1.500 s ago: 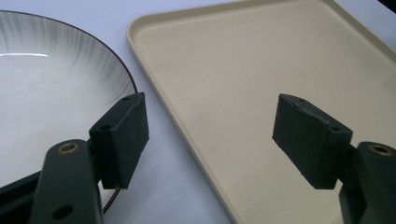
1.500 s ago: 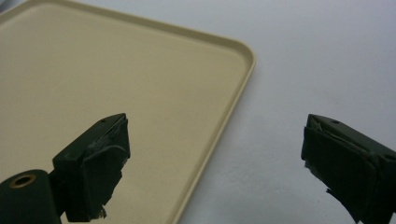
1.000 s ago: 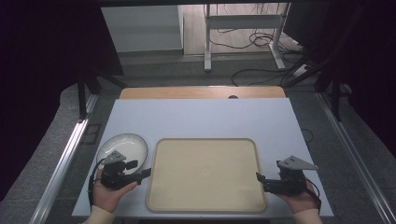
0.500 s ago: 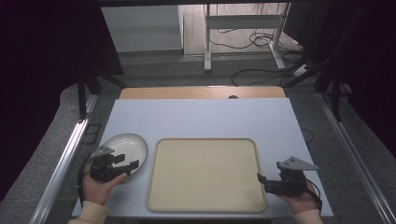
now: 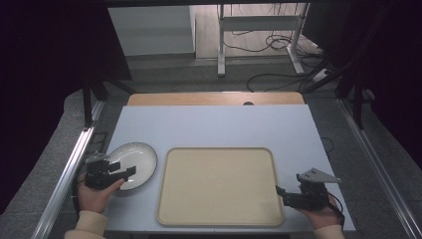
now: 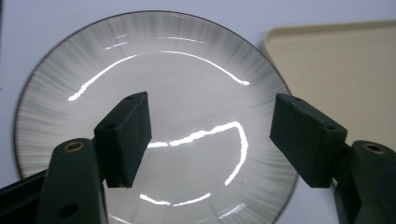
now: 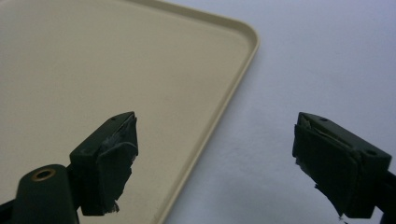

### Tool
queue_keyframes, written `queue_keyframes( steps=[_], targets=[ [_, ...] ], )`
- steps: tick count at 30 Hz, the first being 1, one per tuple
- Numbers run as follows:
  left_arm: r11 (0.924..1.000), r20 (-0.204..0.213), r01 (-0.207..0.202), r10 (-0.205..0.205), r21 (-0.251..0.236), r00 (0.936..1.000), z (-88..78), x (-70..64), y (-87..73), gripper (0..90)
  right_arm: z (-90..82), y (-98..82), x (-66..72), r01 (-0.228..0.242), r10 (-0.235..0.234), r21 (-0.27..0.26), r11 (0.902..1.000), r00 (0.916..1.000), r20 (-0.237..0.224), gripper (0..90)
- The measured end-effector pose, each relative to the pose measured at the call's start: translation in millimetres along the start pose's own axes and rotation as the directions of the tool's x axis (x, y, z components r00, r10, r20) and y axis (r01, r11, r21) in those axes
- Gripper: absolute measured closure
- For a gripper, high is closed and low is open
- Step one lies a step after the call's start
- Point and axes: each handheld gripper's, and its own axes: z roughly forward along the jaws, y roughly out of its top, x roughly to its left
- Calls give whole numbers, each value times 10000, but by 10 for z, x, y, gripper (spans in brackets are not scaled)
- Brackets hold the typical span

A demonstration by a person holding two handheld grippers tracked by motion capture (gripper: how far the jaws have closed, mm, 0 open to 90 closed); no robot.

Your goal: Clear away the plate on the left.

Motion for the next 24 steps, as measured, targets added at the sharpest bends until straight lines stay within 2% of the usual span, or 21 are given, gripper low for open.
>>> queue_keyframes(
  steps=[3, 10, 15, 17, 18, 19, 21, 24],
  targets=[
    [9995, -123, 314, -314, 40, 9994, 8, 135, -13, 288, 2, -8, -15, -68, 68, 20, 10000, 10000, 42, 147],
    [9964, -337, 848, -850, -101, 9958, -19, 339, -13, 295, 17, -10, -4, -24, 24, 111, 9999, 10000, 17, 148],
    [9936, -447, 1106, -1116, -241, 9928, -60, 458, 11, 329, 21, -12, -4, -44, 44, 144, 9999, 10000, 3, 148],
    [9943, -527, 1037, -1048, -230, 9931, -61, 483, 16, 332, 24, -11, -4, -40, 39, 153, 9999, 10000, 7, 148],
    [9923, -517, 1222, -1231, -210, 9910, -51, 531, 17, 334, 25, -11, -2, -55, 56, 159, 9999, 10000, -2, 148],
    [9923, -517, 1222, -1231, -210, 9910, -51, 531, 17, 336, 25, -11, -2, -55, 56, 159, 9999, 10000, -2, 148],
    [9893, -539, 1446, -1455, -201, 9879, -38, 613, 19, 347, 26, -11, -3, -46, 46, 151, 9999, 10000, -13, 148],
    [9878, -593, 1543, -1553, -215, 9861, -33, 659, 28, 360, 30, -12, -8, -56, 56, 172, 9998, 10000, 2, 148]
  ],
)
